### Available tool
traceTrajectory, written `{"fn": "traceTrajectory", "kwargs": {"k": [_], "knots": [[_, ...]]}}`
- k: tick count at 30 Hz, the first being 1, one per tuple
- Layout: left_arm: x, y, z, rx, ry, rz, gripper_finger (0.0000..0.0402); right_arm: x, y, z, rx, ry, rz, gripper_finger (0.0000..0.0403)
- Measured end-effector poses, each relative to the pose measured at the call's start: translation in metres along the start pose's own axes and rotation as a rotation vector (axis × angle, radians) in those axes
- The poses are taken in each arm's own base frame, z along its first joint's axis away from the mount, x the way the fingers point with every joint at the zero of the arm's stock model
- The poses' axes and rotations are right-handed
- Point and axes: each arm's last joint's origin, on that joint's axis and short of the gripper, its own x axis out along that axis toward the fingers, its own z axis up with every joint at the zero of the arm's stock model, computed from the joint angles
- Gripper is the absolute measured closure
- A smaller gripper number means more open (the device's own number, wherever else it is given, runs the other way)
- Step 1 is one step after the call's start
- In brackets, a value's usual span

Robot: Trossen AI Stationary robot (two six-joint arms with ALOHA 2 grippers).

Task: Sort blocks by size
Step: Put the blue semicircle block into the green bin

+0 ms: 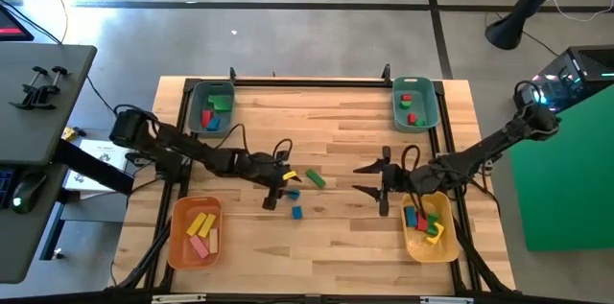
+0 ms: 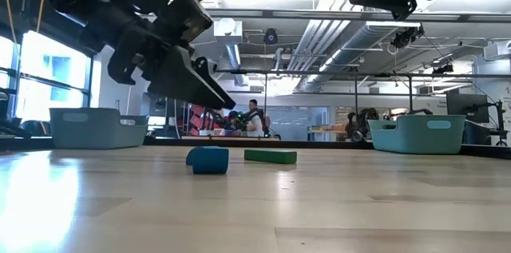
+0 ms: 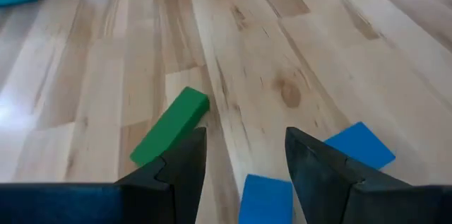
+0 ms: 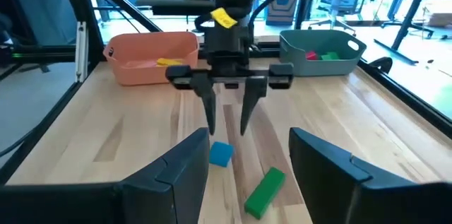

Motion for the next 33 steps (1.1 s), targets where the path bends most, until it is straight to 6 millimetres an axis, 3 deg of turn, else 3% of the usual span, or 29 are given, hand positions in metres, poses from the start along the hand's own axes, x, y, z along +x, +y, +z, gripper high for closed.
{"fn": "traceTrajectory", "kwargs": {"k": [9,14,19,27,33], "knots": [[0.019,-0.001,-0.021,-0.024,0.064,-0.087,0.0189,0.000,0.000,0.000,0.008,0.000,-0.001,0.0212],[0.020,0.005,-0.024,-0.113,0.074,-0.067,0.0150,0.000,0.000,0.000,0.008,0.001,-0.001,0.0212],[0.020,0.004,-0.028,-0.087,0.110,-0.103,0.0123,0.000,0.000,0.000,0.008,0.001,-0.001,0.0212],[0.033,0.001,-0.047,-0.068,0.178,-0.126,0.0133,0.000,0.000,0.000,0.012,0.000,-0.001,0.0212],[0.040,-0.002,-0.049,-0.065,0.132,-0.121,0.0183,0.001,0.000,-0.001,0.017,0.006,0.002,0.0212]]}}
